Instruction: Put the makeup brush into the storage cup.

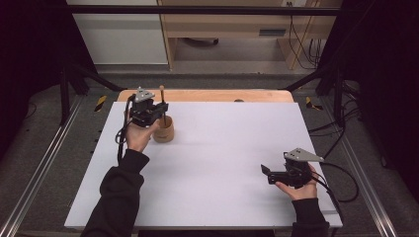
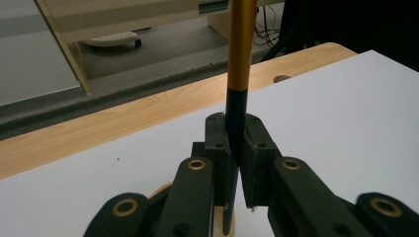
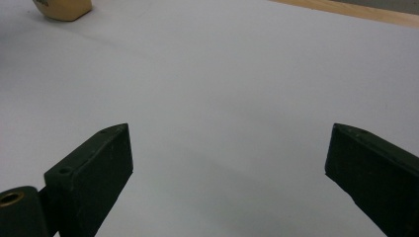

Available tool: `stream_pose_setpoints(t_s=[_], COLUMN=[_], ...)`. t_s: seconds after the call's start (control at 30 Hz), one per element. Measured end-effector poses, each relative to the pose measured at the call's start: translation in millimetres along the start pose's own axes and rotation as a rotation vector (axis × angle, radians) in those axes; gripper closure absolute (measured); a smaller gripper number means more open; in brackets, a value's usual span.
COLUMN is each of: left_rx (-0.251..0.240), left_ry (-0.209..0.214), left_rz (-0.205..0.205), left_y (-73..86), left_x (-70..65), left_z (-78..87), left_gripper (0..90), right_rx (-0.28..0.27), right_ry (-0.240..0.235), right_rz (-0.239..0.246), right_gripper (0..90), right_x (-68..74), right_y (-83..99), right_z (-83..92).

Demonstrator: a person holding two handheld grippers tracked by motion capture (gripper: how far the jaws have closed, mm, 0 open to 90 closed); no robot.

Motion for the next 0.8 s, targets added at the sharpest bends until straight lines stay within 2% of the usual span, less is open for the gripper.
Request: stream_pose_setpoints(t_s=[0.33, 0.8], left_rx=[0.003, 0.026], left_ry=[-0.022, -0.024], left_rz=[0.016, 0.014], left_y=[4.3, 12.4], left_x=[9.0, 13.5], left_z=[-4.6, -13.8], left_gripper=[82.9, 82.9], right_rx=[0.002, -0.001], right_ry=[0.003, -0.001], right_rz=[0.000, -0.003], right_gripper=[4.4, 4.4], right_x=[-0.3, 0.2], right_y=[0.0, -0.2], right_z=[0.3, 0.2])
Point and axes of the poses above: each handheld gripper's, and its own axes: z roughly backward along the jaws, y roughly out of its underside, x roughly to its left, the point moved 6 cm from there along -z, roughly forward along the jaws, and after that the axes turned 10 degrees about -x, right-handed, at the moved point
